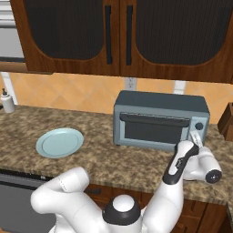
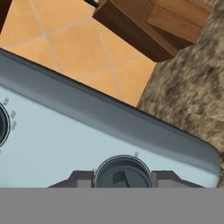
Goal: Pick up the kebab skewer and baguette bread, and place them inside the toaster oven. Close the toaster oven door and start by setting the timer.
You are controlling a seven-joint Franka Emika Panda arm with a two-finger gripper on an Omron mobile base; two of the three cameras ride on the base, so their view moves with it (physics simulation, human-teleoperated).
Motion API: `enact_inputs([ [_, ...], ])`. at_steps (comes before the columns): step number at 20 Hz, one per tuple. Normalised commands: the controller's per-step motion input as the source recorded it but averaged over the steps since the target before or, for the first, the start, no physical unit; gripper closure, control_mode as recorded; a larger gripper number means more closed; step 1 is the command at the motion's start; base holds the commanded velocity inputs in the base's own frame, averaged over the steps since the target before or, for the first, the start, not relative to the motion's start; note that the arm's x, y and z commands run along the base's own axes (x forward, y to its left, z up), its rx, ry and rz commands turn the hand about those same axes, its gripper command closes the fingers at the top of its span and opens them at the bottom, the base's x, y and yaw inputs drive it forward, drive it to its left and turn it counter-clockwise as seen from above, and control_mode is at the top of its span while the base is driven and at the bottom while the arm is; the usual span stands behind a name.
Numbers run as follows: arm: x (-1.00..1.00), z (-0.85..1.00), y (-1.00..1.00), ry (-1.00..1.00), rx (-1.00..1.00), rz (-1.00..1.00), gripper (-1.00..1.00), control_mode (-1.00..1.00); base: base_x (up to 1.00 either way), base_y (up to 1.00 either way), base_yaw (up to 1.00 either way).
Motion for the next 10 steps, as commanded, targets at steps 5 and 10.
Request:
enact_inputs([
  [5, 0.0, 0.15, 0.11, 0.0, 0.25, 0.0, 1.0, -1.0, 0.0, 0.0, 0.0],
  [10, 0.0, 0.18, 0.18, 0.0, 0.25, 0.0, 1.0, -1.0, 0.0, 0.0, 0.0],
])
